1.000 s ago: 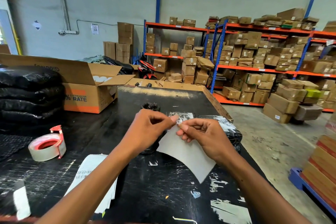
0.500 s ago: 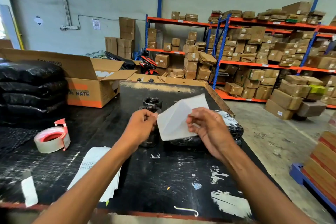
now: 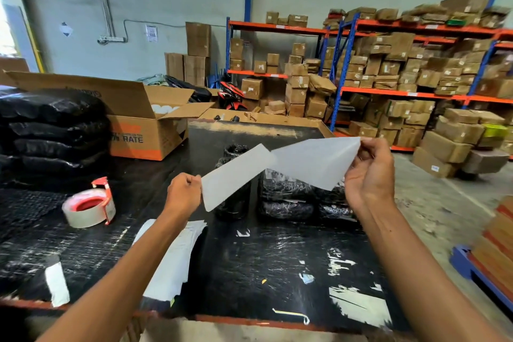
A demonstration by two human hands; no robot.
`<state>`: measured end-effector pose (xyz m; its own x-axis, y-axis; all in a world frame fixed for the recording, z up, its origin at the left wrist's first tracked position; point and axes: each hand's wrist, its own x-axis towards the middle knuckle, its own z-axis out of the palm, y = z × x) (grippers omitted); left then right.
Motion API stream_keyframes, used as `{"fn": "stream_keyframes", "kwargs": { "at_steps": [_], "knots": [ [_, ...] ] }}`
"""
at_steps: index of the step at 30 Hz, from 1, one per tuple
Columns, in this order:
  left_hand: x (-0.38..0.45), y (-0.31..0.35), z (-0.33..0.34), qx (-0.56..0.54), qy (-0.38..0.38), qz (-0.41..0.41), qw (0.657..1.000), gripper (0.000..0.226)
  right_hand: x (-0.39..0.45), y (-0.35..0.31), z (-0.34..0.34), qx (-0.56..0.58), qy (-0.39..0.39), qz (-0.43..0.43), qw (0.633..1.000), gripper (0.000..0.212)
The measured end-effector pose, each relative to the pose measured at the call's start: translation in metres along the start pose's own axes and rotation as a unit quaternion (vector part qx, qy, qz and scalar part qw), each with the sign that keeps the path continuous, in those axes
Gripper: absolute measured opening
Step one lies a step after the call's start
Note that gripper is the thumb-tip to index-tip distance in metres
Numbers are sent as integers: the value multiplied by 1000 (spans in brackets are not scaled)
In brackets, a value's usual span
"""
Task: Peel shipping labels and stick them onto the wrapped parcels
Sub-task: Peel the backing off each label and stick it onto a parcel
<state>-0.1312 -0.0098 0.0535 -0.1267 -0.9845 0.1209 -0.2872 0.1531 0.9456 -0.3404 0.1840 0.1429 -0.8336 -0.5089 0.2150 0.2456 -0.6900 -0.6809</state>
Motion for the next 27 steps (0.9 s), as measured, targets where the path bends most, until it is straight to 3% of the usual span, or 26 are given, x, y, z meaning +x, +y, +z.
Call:
{"fn": "stream_keyframes", "kwargs": {
  "at_steps": [5,11,15,20,23,27],
  "knots": [
    [4,-1,-5,-15,34,6,999,30,6,-2,1,-47,70,-86,993,21],
    [-5,20,-6,-41,23,52,998,24,8,10,-2,-208,21,-110,972,28],
    [-14,31,-8,-96,-4,106,990,23,-9,45,-9,-412,-129,2,902,21],
    [-23,42,-8,-138,-36,157,977,27,-28,113,-18,-516,-283,168,791,21],
    [-28,41,-5,-145,-50,151,977,31,-39,152,-18,-539,-344,190,745,18],
    [-39,32,-4,-139,-64,153,976,22,-44,181,-21,-564,-427,143,692,13]
  ]
}}
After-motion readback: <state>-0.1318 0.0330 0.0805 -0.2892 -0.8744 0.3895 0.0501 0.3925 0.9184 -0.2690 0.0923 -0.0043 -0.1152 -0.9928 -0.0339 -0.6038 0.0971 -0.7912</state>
